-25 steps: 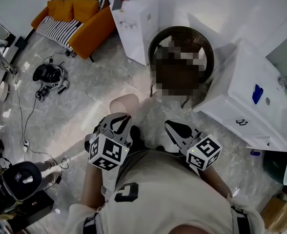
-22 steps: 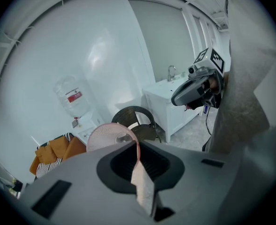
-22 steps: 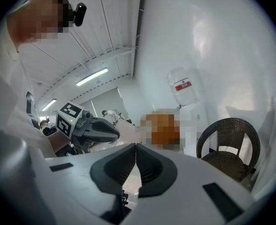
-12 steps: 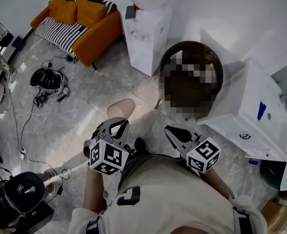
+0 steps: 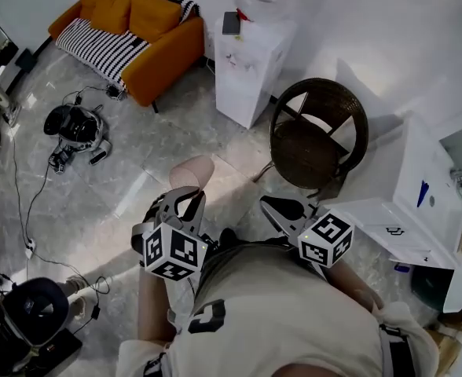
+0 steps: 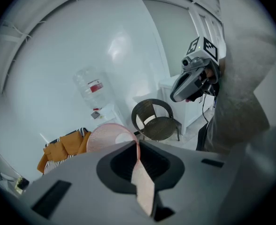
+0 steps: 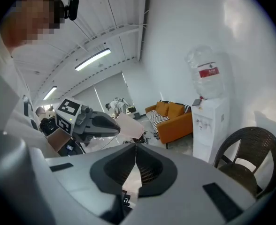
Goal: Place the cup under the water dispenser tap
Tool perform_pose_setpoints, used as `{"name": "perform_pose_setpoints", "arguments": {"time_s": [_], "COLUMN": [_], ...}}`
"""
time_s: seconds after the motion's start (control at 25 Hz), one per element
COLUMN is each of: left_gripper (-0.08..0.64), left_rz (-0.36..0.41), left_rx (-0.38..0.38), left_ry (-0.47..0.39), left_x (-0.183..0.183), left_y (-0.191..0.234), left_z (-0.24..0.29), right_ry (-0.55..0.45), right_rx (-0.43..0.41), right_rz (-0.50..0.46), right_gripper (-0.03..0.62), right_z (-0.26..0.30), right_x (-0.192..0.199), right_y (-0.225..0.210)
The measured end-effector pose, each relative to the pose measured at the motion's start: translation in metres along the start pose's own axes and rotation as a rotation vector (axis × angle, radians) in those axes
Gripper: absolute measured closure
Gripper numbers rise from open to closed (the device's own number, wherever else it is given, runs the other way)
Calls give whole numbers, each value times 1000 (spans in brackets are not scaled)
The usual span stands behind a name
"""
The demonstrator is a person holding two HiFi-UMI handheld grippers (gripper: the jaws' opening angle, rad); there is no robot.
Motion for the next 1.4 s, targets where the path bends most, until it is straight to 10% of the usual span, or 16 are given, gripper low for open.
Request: {"name": "perform_pose_setpoints", "arguments": {"time_s": [0.76, 1.4], "left_gripper": [491, 491], "left_rz": [-39, 75], "left_rx": [-41, 35], "left_ry": [122, 335], "left_x": [-10, -64], "left_y": [90, 167], "left_z": [72, 195], "right_ry": [-11, -10], "right_rx": [-122, -21], "right_rz": [83, 202], "right_gripper": [565, 565], "right_z": [102, 115], "right_x": [-46, -72], "right_y": [-99, -266]}}
Point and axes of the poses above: the fingertips, and each gripper's own axes: z forward along the fingers, y to its left, x out of its underside, the point moved 7 cm from there along -z, backward along the fingers, and after that the axes turned 6 degrees about -y, right-handed, at the moved point
